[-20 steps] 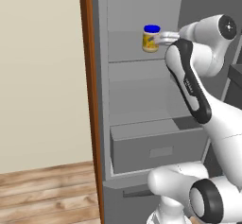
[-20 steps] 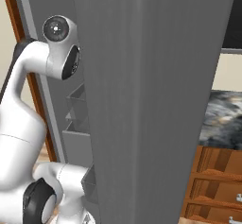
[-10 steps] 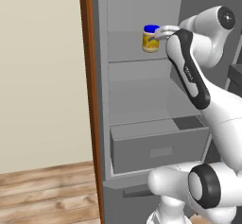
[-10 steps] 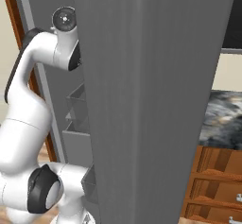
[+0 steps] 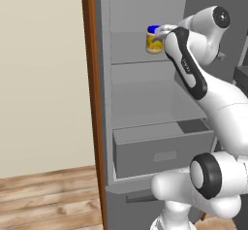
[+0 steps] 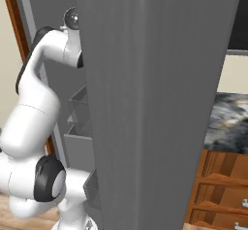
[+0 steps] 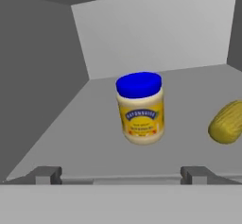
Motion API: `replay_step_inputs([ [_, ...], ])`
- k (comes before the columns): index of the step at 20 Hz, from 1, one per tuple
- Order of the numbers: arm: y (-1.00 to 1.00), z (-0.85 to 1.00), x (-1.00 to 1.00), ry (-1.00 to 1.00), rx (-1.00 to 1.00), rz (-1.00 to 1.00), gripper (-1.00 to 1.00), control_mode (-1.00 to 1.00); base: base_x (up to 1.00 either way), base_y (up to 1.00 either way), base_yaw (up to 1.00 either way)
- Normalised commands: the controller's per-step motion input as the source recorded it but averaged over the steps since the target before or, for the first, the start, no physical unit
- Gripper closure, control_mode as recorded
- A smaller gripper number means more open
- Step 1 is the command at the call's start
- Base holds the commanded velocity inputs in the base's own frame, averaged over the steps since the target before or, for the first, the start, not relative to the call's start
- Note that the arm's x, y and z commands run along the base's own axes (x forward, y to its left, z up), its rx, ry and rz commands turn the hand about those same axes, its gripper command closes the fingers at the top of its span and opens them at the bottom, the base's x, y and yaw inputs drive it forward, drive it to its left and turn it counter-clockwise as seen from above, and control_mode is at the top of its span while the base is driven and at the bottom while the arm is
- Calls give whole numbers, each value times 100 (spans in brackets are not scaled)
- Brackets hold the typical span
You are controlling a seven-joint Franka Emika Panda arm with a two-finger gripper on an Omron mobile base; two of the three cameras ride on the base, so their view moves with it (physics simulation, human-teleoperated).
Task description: Move the mayonnaise and corn from the top shelf to the second highest shelf to make space. Then, place the pitcher from the counter on the cleared top shelf.
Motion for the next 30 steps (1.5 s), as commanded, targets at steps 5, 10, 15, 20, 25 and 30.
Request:
replay_step_inputs([
  [5, 0, -4, 48, 0, 0, 0, -100, -100, 0, 0, 0],
  [10, 0, -6, 44, 0, 0, 0, -100, -100, 0, 0, 0],
  [15, 0, -8, 41, 0, 0, 0, -100, -100, 0, 0, 0],
  [20, -3, -9, 40, 0, 0, 0, -100, -100, 0, 0, 0],
  [25, -8, -8, 40, 0, 0, 0, -100, -100, 0, 0, 0],
  [30, -5, -5, 40, 0, 0, 0, -100, -100, 0, 0, 0],
])
